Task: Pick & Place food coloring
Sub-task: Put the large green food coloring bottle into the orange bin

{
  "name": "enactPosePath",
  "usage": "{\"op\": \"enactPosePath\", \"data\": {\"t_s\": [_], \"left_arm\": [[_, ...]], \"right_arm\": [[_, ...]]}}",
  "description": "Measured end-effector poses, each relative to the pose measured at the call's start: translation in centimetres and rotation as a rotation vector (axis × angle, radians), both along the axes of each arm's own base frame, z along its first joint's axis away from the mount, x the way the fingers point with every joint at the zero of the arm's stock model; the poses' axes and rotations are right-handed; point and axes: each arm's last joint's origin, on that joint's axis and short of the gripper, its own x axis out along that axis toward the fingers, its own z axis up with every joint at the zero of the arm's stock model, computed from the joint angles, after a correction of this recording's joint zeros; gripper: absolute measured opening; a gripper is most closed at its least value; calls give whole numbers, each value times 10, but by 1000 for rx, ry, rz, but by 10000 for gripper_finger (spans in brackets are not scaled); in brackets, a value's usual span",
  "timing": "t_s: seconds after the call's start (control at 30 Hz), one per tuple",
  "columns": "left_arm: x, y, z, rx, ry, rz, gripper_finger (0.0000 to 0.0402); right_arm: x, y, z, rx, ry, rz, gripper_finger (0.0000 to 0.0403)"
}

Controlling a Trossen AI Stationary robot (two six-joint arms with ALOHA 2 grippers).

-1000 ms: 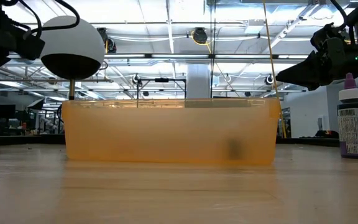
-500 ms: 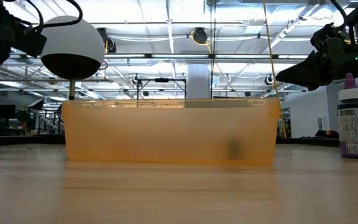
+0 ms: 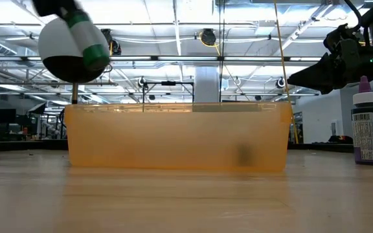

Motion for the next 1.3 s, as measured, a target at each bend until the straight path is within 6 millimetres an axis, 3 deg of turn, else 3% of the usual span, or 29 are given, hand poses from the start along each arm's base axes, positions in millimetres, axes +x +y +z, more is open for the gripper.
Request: {"op": "enactPosePath", "data": {"t_s": [0.2, 0.33, 0.5, 0.73, 1.3], "left_arm": [[44, -6, 1, 68, 61, -77, 119], [78, -8, -19, 50, 173, -145, 119], [103, -4, -52, 9, 329, -176, 119], [109, 7, -80, 15, 506, -98, 119], [112, 14, -82, -10, 494, -68, 119]], "right_arm": [[0, 0, 0, 0, 0, 0, 84], [0, 0, 0, 0, -1, 0, 84], [0, 0, 0, 0, -1, 0, 84], [0, 0, 0, 0, 0, 0, 84], [0, 0, 0, 0, -1, 0, 84]]}}
